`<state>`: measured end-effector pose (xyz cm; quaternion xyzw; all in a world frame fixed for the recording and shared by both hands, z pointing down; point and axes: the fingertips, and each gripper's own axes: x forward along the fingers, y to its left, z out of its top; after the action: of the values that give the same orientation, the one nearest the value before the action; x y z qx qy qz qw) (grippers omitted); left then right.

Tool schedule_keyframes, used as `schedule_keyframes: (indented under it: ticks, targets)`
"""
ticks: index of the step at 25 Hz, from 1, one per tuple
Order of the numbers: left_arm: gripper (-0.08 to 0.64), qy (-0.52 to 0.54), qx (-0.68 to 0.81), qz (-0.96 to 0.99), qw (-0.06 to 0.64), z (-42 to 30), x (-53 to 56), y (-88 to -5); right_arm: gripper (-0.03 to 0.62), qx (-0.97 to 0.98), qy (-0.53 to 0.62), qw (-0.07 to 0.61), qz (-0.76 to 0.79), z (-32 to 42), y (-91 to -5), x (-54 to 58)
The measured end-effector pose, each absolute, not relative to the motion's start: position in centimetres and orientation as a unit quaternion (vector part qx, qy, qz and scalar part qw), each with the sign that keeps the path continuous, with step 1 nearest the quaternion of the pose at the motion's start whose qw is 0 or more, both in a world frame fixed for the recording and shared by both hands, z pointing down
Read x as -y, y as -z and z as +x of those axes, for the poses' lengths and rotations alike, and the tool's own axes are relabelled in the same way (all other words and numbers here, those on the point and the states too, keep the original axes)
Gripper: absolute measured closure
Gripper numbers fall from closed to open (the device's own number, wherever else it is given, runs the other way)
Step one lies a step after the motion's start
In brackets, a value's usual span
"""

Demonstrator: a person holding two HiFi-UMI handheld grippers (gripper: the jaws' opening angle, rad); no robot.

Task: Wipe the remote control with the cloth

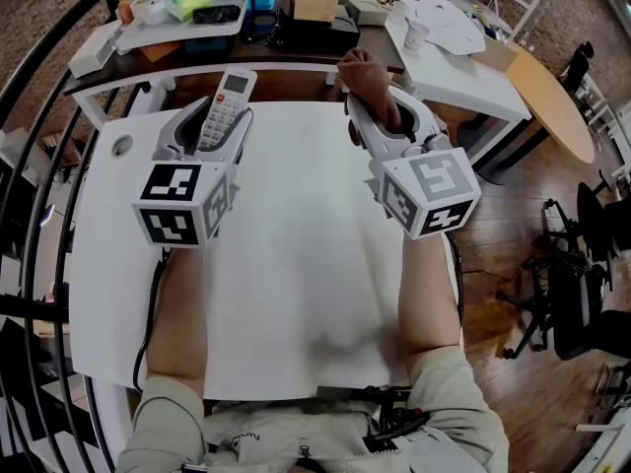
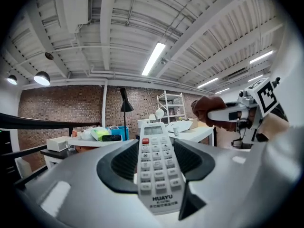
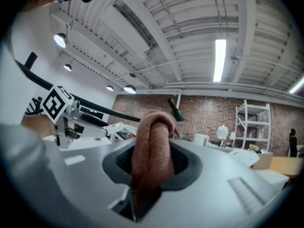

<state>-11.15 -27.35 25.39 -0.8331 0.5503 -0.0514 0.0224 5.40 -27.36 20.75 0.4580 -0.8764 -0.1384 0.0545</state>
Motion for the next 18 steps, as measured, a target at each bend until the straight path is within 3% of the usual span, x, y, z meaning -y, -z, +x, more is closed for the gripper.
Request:
schedule_keyframes:
  ticks: [18]
  targets:
    - [0.314, 0.131, -0.538, -0.831, -0.046, -10.7, 30.0, -32.7, 0.494, 0.88, 0.028, 0.186, 0.436, 4.5, -32.5, 31.8]
